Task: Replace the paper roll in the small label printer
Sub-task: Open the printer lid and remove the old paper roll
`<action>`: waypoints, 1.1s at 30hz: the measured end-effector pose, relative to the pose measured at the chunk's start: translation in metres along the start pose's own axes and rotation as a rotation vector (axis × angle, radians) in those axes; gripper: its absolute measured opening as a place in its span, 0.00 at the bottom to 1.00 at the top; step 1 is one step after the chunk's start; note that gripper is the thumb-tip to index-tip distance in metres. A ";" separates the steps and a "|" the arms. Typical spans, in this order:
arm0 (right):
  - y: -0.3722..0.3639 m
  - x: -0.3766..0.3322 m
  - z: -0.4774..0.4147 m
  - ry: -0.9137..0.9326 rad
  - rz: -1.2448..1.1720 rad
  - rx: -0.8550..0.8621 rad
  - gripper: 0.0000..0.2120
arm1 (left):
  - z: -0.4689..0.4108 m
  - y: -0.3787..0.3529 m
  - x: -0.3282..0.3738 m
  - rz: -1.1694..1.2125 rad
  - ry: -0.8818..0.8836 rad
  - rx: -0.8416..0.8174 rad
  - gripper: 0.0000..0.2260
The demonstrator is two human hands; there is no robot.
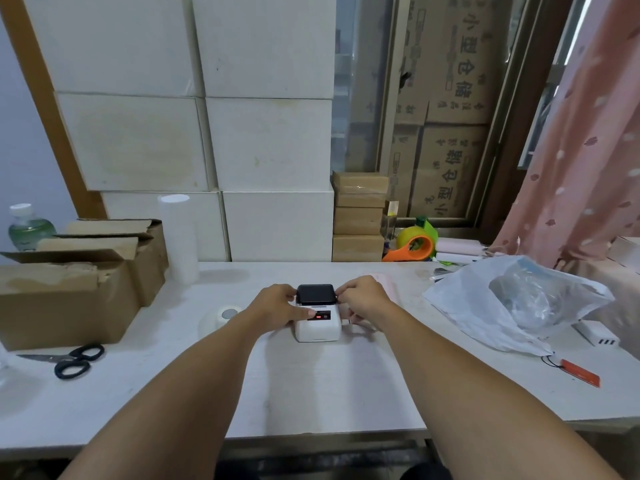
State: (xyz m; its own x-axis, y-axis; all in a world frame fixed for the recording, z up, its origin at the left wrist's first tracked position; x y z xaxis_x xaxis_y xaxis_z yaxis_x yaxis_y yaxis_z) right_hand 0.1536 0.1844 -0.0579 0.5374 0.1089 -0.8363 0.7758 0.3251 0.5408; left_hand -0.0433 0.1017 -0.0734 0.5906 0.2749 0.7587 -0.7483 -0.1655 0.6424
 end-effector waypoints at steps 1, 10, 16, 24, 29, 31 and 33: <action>0.000 -0.001 0.000 -0.006 -0.022 -0.006 0.12 | 0.000 0.000 0.002 -0.008 0.001 0.003 0.31; 0.005 -0.004 -0.002 -0.023 -0.264 -0.025 0.13 | -0.001 0.012 0.009 0.168 0.014 0.071 0.08; 0.001 -0.007 -0.007 0.000 -0.428 -0.019 0.14 | -0.008 0.018 0.011 0.411 0.036 0.165 0.12; -0.011 -0.009 -0.020 0.024 -0.382 -0.034 0.16 | -0.023 0.013 0.018 0.342 0.021 0.200 0.19; -0.016 -0.023 -0.026 0.237 0.227 0.034 0.09 | -0.028 0.013 0.014 0.199 0.064 0.245 0.13; -0.022 -0.033 -0.027 0.269 0.339 0.017 0.06 | -0.031 0.014 0.013 0.183 0.061 0.289 0.08; -0.028 -0.042 -0.028 0.288 0.409 -0.026 0.04 | -0.034 0.015 0.012 0.159 0.052 0.324 0.05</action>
State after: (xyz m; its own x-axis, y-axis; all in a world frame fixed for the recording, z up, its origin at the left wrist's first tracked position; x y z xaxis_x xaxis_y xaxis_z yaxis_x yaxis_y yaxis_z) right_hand 0.0996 0.1970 -0.0405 0.6797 0.4863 -0.5490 0.5103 0.2241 0.8303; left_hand -0.0578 0.1346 -0.0587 0.4523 0.2677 0.8507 -0.6899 -0.4996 0.5240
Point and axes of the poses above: each hand's wrist, its own z-axis away from the middle knuckle, its own y-axis out of the back of the hand, x = y × z, the point moved 8 cm from there along -z, towards the middle knuckle, and after that the axes turned 2 degrees about y, right-handed, at the moved point
